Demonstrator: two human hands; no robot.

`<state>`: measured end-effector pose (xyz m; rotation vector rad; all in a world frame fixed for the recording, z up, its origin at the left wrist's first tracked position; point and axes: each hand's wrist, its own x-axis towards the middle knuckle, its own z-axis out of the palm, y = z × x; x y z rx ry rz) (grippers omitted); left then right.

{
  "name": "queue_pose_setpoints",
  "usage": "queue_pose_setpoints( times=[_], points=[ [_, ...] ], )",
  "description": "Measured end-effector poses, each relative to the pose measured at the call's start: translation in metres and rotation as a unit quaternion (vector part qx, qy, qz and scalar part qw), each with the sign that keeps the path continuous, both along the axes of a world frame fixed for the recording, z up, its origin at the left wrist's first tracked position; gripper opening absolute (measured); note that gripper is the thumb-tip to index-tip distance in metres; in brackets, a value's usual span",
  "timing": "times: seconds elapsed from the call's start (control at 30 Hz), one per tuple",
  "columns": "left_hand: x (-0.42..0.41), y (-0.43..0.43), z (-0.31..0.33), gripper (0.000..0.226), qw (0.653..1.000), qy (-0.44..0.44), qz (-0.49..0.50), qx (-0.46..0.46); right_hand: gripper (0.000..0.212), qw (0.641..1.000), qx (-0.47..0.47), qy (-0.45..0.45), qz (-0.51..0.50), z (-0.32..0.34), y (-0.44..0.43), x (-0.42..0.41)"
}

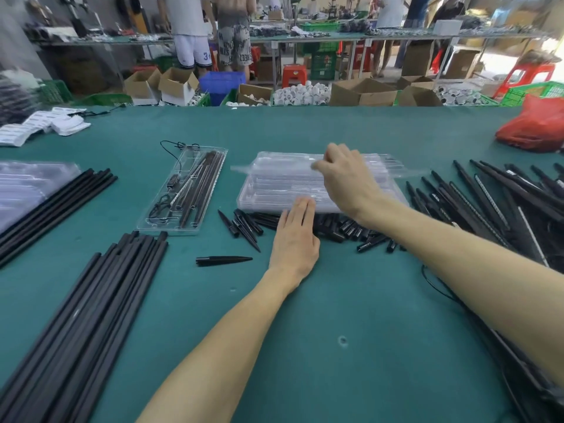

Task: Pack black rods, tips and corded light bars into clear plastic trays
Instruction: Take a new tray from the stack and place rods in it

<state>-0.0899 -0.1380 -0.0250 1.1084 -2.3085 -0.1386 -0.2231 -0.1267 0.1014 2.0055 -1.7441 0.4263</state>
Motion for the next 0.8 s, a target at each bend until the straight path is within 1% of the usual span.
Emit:
queue_pose_setpoints(
  times=[0.07, 0.1, 0.17, 0.2, 0.23, 0.27, 0.3, 0.33, 0.37, 0.43, 0.47, 0.5, 0.53, 0.6, 0.63, 0.67, 0.7, 0.77, 0.8],
  points=[
    [0.002, 0.003, 0.003, 0.069, 1.000, 0.023, -0.008, -0.020, 0.028, 0.999, 0.028, 0.030, 0.018, -0.007, 0.025, 0.004],
    [0.004, 0.006, 0.006, 0.065, 0.999, 0.052, -0.014, -0.010, 0.027, 0.999, 0.033, 0.036, 0.024, -0.008, 0.039, 0.006],
    [0.009, 0.013, 0.014, 0.053, 0.987, 0.151, -0.002, 0.051, 0.028, 0.998, 0.023, 0.045, 0.036, -0.007, 0.069, 0.011],
    [0.012, 0.017, 0.019, 0.049, 0.971, 0.217, 0.024, 0.098, 0.029, 0.998, 0.010, 0.051, 0.045, -0.005, 0.085, 0.015],
    [0.016, 0.020, 0.026, 0.046, 0.943, 0.291, 0.060, 0.151, 0.031, 0.997, -0.008, 0.058, 0.054, -0.004, 0.101, 0.019],
    [0.023, 0.024, 0.033, 0.043, 0.900, 0.371, 0.084, 0.213, 0.033, 0.996, -0.027, 0.060, 0.065, -0.004, 0.117, 0.024],
    [0.031, 0.028, 0.041, 0.039, 0.841, 0.454, 0.077, 0.283, 0.035, 0.994, -0.046, 0.058, 0.077, -0.005, 0.133, 0.029],
    [0.041, 0.032, 0.047, 0.036, 0.771, 0.527, 0.048, 0.354, 0.037, 0.993, -0.063, 0.056, 0.088, -0.007, 0.149, 0.035],
    [0.053, 0.036, 0.052, 0.034, 0.701, 0.577, 0.007, 0.419, 0.040, 0.991, -0.075, 0.052, 0.098, -0.009, 0.165, 0.041],
    [0.082, 0.046, 0.062, 0.038, 0.575, 0.629, -0.057, 0.520, 0.050, 0.989, -0.085, 0.040, 0.115, -0.016, 0.197, 0.052],
    [0.097, 0.051, 0.064, 0.047, 0.522, 0.642, -0.070, 0.556, 0.053, 0.989, -0.082, 0.036, 0.121, -0.021, 0.212, 0.058],
    [0.112, 0.056, 0.065, 0.057, 0.489, 0.647, -0.075, 0.581, 0.054, 0.988, -0.078, 0.036, 0.127, -0.026, 0.228, 0.063],
    [0.128, 0.060, 0.064, 0.066, 0.474, 0.644, -0.076, 0.596, 0.055, 0.988, -0.071, 0.038, 0.130, -0.032, 0.243, 0.068],
    [0.157, 0.072, 0.065, 0.075, 0.477, 0.629, -0.074, 0.609, 0.059, 0.989, -0.059, 0.036, 0.132, -0.046, 0.270, 0.078],
    [0.170, 0.077, 0.065, 0.076, 0.487, 0.621, -0.064, 0.610, 0.061, 0.989, -0.056, 0.031, 0.134, -0.053, 0.281, 0.082],
    [0.181, 0.083, 0.065, 0.072, 0.518, 0.604, -0.042, 0.604, 0.064, 0.989, -0.053, 0.026, 0.136, -0.061, 0.291, 0.086],
    [0.189, 0.090, 0.066, 0.065, 0.578, 0.571, -0.011, 0.583, 0.065, 0.989, -0.049, 0.023, 0.137, -0.070, 0.300, 0.089],
    [0.196, 0.101, 0.068, 0.051, 0.731, 0.469, 0.057, 0.493, 0.059, 0.989, -0.036, 0.024, 0.145, -0.081, 0.313, 0.097],
    [0.197, 0.106, 0.069, 0.050, 0.799, 0.408, 0.091, 0.432, 0.055, 0.988, -0.025, 0.020, 0.149, -0.085, 0.319, 0.101]
  ],
)
